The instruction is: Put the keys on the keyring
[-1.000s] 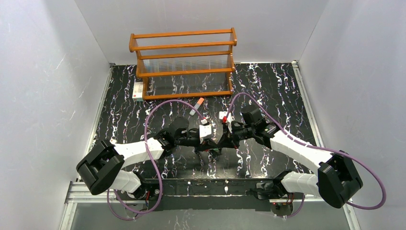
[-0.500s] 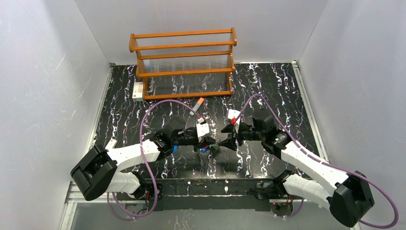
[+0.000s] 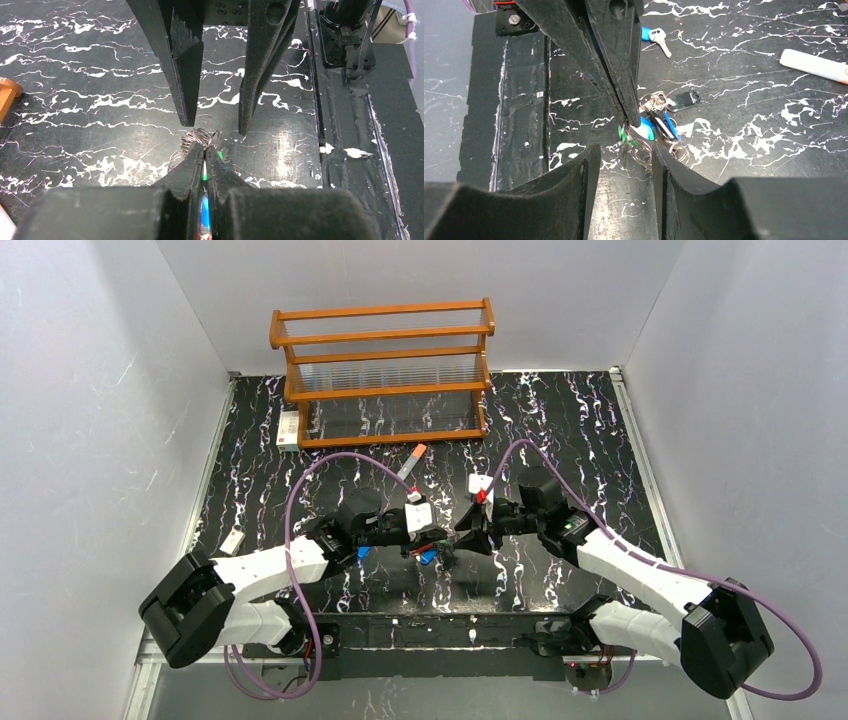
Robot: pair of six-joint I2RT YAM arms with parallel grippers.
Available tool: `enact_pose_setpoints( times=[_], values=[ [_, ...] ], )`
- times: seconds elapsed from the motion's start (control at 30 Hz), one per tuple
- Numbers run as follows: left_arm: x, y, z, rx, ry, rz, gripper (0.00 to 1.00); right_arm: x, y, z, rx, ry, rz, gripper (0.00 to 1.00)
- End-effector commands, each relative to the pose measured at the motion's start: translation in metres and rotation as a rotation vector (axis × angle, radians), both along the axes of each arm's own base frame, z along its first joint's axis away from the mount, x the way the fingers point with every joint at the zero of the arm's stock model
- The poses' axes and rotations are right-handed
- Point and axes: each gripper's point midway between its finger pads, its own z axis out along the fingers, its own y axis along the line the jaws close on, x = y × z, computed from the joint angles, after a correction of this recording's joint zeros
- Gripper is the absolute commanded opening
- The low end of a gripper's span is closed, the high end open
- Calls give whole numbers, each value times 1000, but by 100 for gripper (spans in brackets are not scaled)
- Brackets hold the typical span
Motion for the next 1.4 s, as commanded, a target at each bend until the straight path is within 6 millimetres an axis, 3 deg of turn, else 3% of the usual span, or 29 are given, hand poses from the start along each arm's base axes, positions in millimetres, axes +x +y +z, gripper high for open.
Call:
enact_pose_setpoints(
  times=[0.0, 0.17, 0.3, 0.37, 0.5, 0.63, 0.73, 0.97, 1.37],
  values=[
    [-2, -2, 14, -35, -40, -16, 0, 1, 11, 17, 70, -37, 46, 49],
    [-3, -2, 14, -41, -36, -20, 0, 2, 16, 17, 82, -24, 62, 36],
    [-4, -2, 15, -46, -34, -20, 0, 5, 17, 11, 61, -2, 53, 9],
    [-4, -2, 14, -45, -32, -20, 0, 8, 17, 10, 50, -1, 43, 1],
    [-2, 0, 17, -49, -42, 0, 0, 8, 15, 11, 38, -4, 41, 1],
    [7, 7, 20, -46, -76, 64, 28, 8, 14, 14, 25, -15, 45, 1],
    [12, 13, 20, -20, -115, 93, 37, 4, 13, 11, -6, -4, 69, 1],
    [12, 17, 8, 88, -153, 48, 38, -8, 15, -17, -150, 5, 125, 1],
    [1, 9, 4, 117, -125, -50, 37, -10, 19, -19, -172, -5, 129, 1]
  ],
)
